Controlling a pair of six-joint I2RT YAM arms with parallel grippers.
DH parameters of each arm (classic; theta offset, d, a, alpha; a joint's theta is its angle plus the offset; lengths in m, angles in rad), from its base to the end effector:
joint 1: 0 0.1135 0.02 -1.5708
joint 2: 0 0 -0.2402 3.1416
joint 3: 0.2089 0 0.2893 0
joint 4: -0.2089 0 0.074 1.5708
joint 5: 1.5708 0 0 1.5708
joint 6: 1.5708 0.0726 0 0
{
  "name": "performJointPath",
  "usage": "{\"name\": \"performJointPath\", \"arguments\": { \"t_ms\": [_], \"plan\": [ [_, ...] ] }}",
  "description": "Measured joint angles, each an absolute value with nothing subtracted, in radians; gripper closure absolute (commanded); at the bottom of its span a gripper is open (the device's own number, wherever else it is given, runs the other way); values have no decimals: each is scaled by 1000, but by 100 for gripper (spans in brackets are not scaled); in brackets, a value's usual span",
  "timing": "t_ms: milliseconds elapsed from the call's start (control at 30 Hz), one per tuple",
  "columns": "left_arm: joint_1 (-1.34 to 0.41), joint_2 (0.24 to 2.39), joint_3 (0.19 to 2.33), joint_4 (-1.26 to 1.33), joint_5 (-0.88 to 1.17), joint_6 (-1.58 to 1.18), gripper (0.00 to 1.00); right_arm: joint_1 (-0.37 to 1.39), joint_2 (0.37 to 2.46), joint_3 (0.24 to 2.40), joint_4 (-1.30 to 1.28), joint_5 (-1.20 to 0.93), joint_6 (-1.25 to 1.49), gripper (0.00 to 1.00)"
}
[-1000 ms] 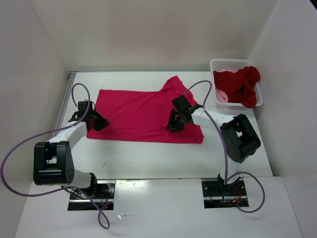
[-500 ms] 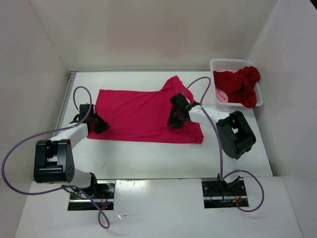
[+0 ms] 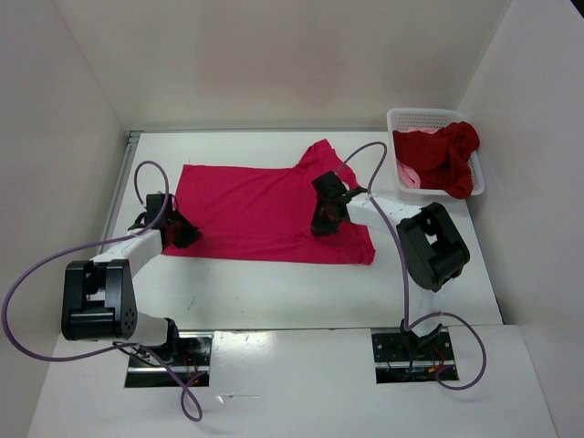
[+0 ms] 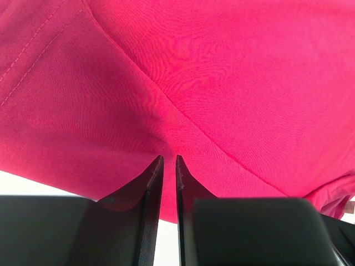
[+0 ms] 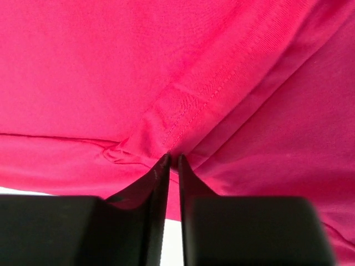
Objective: Fold and stack the t-shirts
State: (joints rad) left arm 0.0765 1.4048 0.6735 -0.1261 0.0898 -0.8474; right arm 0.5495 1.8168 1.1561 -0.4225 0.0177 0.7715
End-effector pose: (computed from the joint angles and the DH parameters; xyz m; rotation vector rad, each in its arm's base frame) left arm 0.3263 0.0185 0.0954 -1.0663 2.2347 -0.4499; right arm 0.3481 0.2117 0.0907 0.3071 2.7012 0.3959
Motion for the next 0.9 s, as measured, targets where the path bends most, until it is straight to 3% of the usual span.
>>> {"name": "performJointPath", "arguments": {
  "t_ms": [233, 400, 467, 500, 633, 733, 833, 900],
  "plan": [
    [76, 1402, 673, -126, 89, -866, 79, 550, 1836, 1208, -431, -6, 768, 99],
    [76, 1388, 673, -125, 88, -870, 79, 550, 1911, 1351, -443, -10, 745, 99],
    [76, 1383, 673, -126, 86, -870, 79, 550, 1963, 1424, -451, -6, 731, 94],
    [76, 1381, 673, -126, 86, -870, 79, 550, 2000, 1472, -461, -5, 722, 82],
    [76, 1374, 673, -128, 85, -870, 79, 550, 2099, 1593, -480, -2, 698, 77],
    [76, 1357, 673, -131, 83, -870, 79, 550, 2142, 1663, -503, -1, 683, 57],
    [76, 1331, 673, -136, 75, -868, 79, 550, 2145, 1711, -530, 6, 668, 57],
    [76, 1311, 673, -147, 68, -865, 79, 550, 2128, 1716, -536, 13, 655, 74]
  ]
}}
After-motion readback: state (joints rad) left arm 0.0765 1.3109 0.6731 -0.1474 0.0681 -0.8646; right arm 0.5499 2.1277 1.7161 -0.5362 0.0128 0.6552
